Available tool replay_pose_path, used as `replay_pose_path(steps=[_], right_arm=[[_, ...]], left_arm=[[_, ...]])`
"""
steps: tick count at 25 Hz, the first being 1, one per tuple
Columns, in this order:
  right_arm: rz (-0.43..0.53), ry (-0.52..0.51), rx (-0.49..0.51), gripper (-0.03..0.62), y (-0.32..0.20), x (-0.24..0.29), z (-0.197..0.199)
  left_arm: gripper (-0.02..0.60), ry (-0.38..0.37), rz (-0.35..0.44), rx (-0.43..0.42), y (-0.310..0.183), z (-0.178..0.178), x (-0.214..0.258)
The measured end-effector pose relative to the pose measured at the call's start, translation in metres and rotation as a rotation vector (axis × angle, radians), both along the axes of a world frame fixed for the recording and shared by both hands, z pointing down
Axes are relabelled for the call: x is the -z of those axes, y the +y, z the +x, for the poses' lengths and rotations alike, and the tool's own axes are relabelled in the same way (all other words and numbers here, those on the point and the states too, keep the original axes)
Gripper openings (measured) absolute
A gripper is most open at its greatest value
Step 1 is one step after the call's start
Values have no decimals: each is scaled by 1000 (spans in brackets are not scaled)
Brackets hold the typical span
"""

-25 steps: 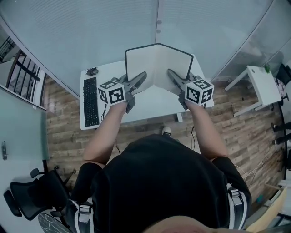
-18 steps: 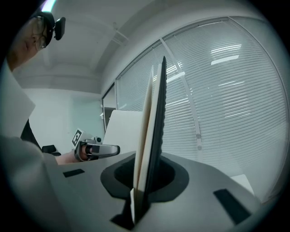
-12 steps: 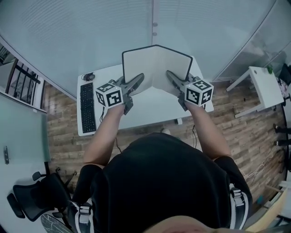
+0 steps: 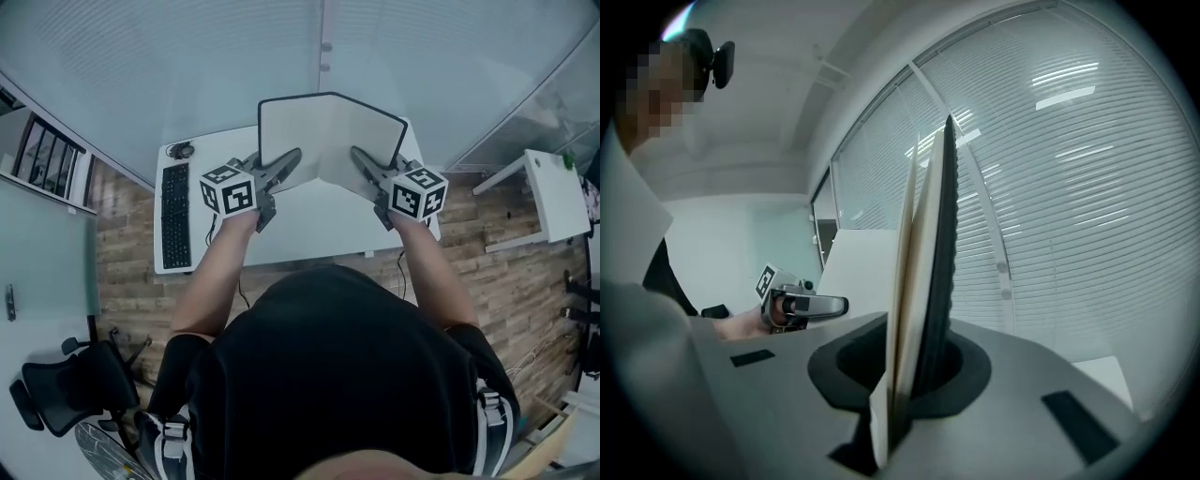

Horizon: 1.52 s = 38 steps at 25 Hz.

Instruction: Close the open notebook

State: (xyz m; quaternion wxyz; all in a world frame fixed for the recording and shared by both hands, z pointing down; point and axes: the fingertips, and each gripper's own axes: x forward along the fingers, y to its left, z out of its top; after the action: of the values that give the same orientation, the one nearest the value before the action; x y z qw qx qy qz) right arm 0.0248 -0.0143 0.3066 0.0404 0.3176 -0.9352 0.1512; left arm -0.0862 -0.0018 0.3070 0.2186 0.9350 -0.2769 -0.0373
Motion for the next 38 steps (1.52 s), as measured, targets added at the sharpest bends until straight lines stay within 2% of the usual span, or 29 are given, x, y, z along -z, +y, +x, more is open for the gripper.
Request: replay_pose_path(steps=[19, 38], right_arm=[[-22, 15, 78, 64, -73, -18, 78], [-4, 46, 139, 65, -90, -24, 82]], left_arm=[[48, -24, -47, 31, -64, 74, -12], [48, -9, -53, 99, -75, 75, -22]])
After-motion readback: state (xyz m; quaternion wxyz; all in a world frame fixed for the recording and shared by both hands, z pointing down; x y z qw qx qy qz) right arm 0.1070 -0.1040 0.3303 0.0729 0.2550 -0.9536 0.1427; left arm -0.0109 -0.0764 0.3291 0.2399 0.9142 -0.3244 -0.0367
